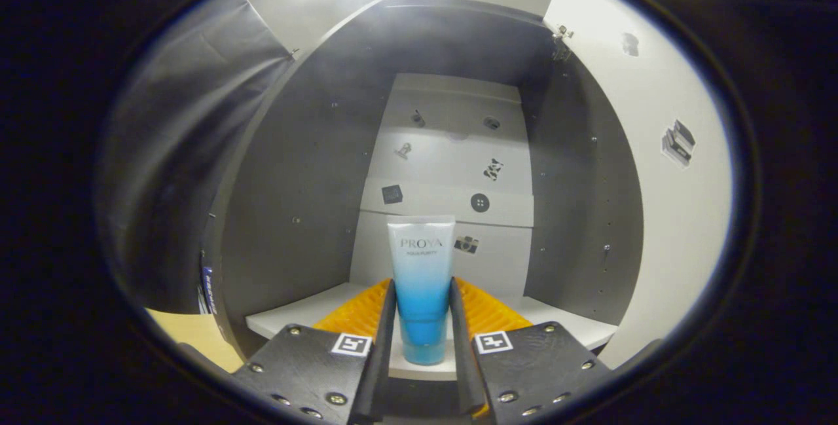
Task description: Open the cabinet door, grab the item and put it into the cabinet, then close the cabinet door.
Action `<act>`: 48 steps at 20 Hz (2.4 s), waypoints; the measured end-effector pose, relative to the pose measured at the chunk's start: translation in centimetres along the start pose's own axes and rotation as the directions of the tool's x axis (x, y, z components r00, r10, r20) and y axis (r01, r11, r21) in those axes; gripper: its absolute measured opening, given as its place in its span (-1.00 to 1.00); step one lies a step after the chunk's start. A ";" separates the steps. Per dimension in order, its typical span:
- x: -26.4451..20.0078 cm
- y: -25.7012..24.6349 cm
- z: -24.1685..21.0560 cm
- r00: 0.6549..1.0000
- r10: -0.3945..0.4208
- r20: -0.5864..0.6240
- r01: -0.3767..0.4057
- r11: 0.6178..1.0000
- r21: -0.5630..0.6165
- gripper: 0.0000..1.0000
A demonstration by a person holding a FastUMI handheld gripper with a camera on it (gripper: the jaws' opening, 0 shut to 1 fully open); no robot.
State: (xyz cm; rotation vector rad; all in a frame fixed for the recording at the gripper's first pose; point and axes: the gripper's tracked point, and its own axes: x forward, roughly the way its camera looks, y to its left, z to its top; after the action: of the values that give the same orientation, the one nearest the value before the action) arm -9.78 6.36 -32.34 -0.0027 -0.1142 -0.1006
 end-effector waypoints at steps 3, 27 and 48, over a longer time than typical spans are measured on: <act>-0.4 -0.4 -0.4 1.000 -0.011 -0.008 0.011 1.000 -0.004 -0.12; -6.5 -1.5 10.6 0.998 0.020 0.061 -0.021 1.000 0.022 0.61; -34.0 -20.9 27.5 0.832 -0.539 0.128 0.550 0.832 -0.073 0.60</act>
State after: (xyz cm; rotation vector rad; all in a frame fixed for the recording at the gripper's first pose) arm -48.57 -10.77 -8.99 -0.0833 -0.2108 -0.6848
